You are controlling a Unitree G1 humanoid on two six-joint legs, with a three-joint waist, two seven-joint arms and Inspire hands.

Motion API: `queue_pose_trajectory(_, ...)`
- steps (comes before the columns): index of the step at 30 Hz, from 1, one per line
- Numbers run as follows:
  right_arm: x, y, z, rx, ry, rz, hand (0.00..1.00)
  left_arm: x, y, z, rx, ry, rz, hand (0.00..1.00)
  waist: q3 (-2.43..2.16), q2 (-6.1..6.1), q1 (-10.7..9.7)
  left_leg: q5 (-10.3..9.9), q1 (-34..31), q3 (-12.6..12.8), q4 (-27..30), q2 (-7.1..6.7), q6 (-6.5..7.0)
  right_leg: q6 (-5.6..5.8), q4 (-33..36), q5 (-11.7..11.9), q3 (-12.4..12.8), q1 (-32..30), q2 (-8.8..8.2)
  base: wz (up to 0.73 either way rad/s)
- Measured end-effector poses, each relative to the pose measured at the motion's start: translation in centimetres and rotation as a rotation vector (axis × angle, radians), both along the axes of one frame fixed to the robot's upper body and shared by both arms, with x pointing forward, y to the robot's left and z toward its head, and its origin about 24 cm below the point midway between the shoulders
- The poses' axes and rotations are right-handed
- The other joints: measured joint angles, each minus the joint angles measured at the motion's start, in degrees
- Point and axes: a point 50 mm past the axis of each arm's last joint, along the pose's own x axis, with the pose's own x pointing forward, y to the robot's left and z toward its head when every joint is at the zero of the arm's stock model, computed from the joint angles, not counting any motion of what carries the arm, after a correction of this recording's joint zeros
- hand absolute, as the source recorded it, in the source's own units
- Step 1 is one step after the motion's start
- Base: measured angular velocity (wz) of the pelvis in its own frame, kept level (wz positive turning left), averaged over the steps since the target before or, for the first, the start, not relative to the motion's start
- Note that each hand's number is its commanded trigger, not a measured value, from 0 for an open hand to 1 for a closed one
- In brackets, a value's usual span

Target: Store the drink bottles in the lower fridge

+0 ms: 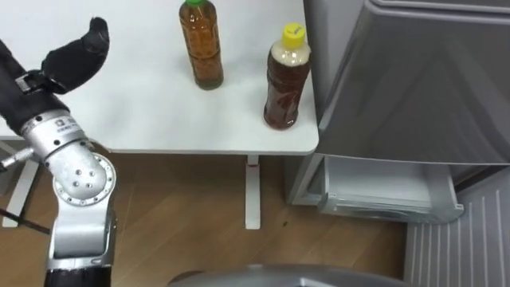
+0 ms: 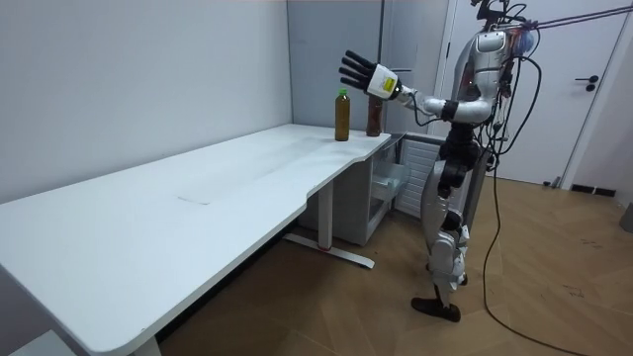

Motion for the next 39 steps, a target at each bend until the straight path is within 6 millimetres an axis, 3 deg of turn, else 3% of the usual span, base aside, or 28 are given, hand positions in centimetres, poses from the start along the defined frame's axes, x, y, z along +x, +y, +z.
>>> queue_pose_trajectory(4,0.0,0.1,0.0,0.016,0.003,0.005,0.00,0.2,-1.2,1.3,0.028,-0.040,-0.105,0.00,-0.10,-0.11,-1.5,0.0,0.1,0.0,0.0,-0.01,0.00,-0.01,0.0,0.0,0.3,0.1,0.02,0.00)
queue_pose_trajectory(10,0.0,0.3,0.0,0.046,0.008,0.010,0.00,1.0,-3.4,3.5,0.074,-0.116,-0.292,0.00,-0.02,-0.04,-2.2,0.0,0.2,0.2,0.1,0.00,0.01,-0.01,0.2,0.0,0.5,0.2,0.04,-0.01)
queue_pose_trajectory(19,0.4,0.3,0.0,0.044,0.016,0.041,0.00,1.4,-6.2,3.3,0.098,-0.075,-0.547,0.00,0.31,0.25,-3.2,0.0,0.7,0.9,-0.1,0.03,0.02,-0.01,0.2,0.0,1.9,0.2,0.13,-0.04)
queue_pose_trajectory(26,0.9,0.3,0.0,0.045,0.006,0.042,0.00,1.8,-7.3,3.7,0.044,-0.082,-0.718,0.00,0.42,0.01,-4.1,0.0,0.7,1.4,-0.1,0.04,0.02,-0.01,0.3,0.0,2.1,-0.1,0.11,0.00)
queue_pose_trajectory(31,1.1,0.2,0.0,0.039,0.013,0.041,0.00,1.7,-8.5,5.2,0.061,-0.135,-0.871,0.00,0.36,-0.09,-4.3,0.0,0.7,1.4,-0.1,0.04,0.02,-0.01,0.3,0.0,2.0,0.0,0.11,0.00)
queue_pose_trajectory(39,1.1,0.1,0.0,0.018,0.025,0.041,0.00,2.1,-9.8,5.0,0.067,-0.079,-1.010,0.00,0.18,0.21,-4.2,0.0,0.7,1.4,-0.1,0.04,0.02,-0.01,0.3,0.0,2.1,0.0,0.13,0.00)
